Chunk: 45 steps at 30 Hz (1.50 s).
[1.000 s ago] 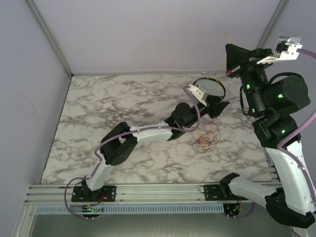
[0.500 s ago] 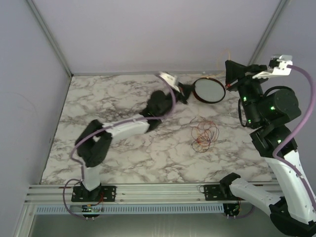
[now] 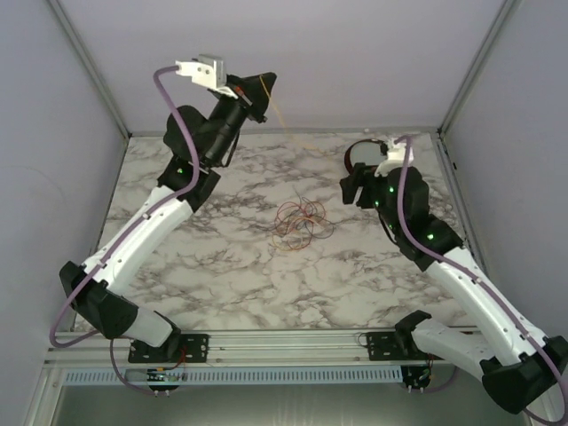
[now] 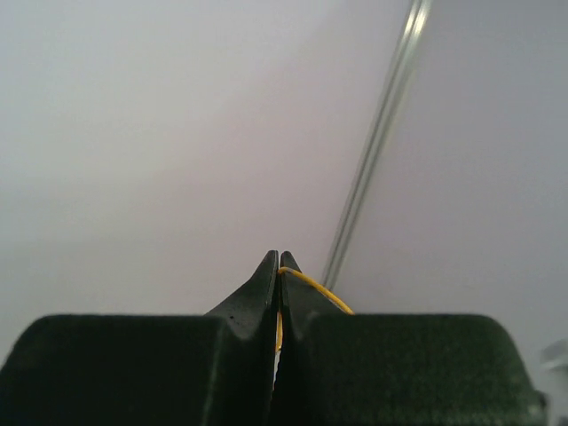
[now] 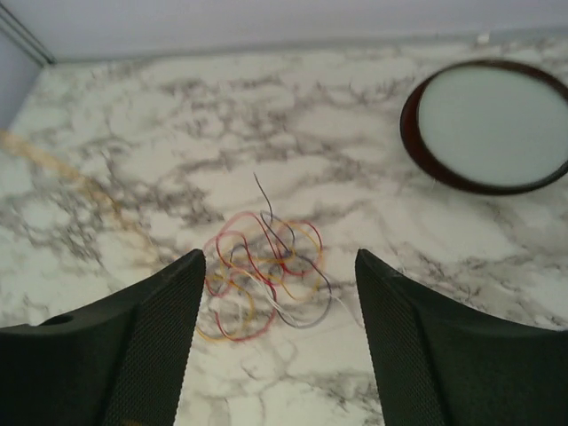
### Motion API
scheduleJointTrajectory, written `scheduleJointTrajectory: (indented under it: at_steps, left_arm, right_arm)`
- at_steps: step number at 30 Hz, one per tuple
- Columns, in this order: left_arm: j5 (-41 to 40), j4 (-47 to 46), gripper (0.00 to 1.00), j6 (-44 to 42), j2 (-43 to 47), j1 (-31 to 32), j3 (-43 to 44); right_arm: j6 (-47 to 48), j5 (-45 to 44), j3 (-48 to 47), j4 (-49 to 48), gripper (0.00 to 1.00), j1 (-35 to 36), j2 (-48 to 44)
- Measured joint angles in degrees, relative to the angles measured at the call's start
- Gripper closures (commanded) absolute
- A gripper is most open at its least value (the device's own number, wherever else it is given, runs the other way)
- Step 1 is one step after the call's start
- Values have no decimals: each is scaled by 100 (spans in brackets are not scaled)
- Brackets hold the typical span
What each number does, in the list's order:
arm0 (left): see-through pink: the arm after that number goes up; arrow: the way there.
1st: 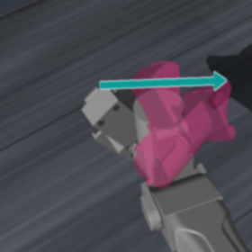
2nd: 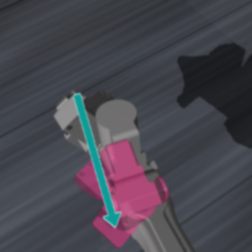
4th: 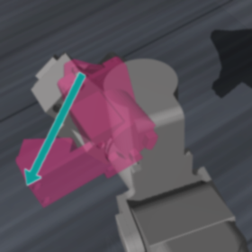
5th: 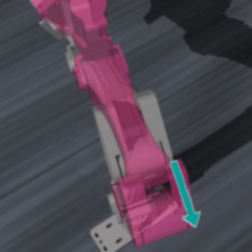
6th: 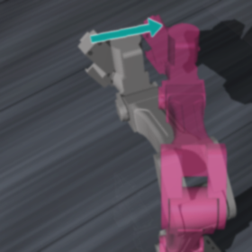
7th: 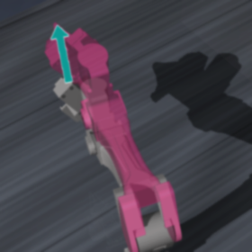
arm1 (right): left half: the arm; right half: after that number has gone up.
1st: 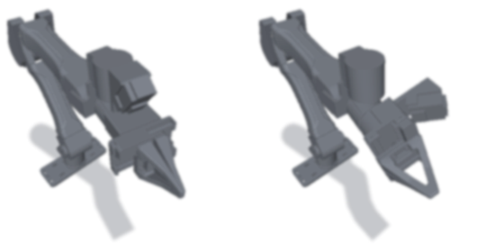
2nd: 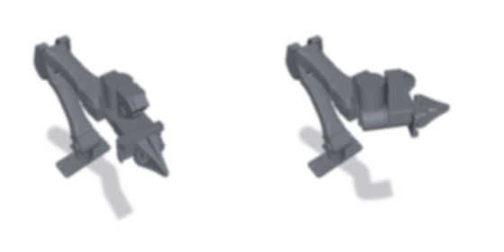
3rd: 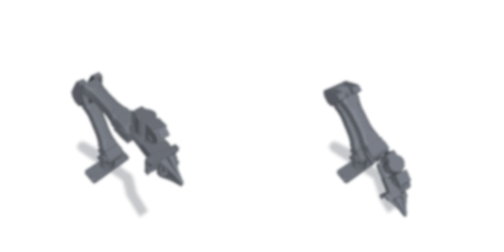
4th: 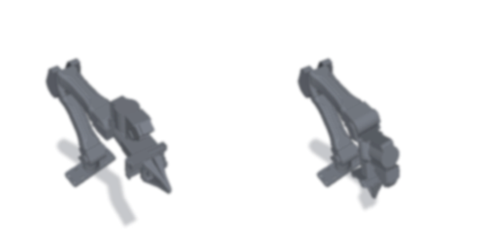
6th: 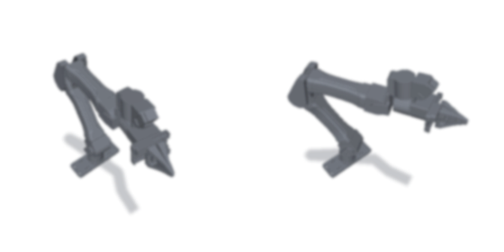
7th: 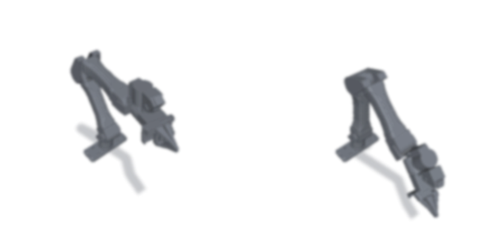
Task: Zip-tie the wires
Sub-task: Untie the cable at the center of the board, then move the cable to the center of the board.
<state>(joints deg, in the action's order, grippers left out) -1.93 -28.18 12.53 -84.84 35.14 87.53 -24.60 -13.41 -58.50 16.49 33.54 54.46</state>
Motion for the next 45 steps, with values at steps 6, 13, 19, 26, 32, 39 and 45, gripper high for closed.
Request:
scheduleJointTrajectory:
  at_steps: [6,13,19,26,32,39,45]
  left_arm:
    - [446,1060,100,9,-57,13,1029]
    - [57,2057,100,59,234,-249,1023]
    - [-376,2704,100,682,1176,-1327,-105]
    - [-608,3154,100,1156,2297,-2570,-1325]
    - [-516,3239,100,1246,2922,-2581,-2015]
    - [-297,3296,100,1438,3386,-2581,-2555]
    - [260,3259,100,1685,3563,-2581,-2693]
  right_arm:
    - [-151,319,319,-94,1,0,389]
    - [-299,656,553,-232,1,0,1174]
    - [-389,951,553,-223,1,46,2253]
    - [-415,1119,358,-186,1,286,3421]
    - [-415,1169,-153,-192,1,466,4207]
    - [-319,1110,-756,-129,43,483,5104]
    - [-133,892,-1585,173,91,485,5748]
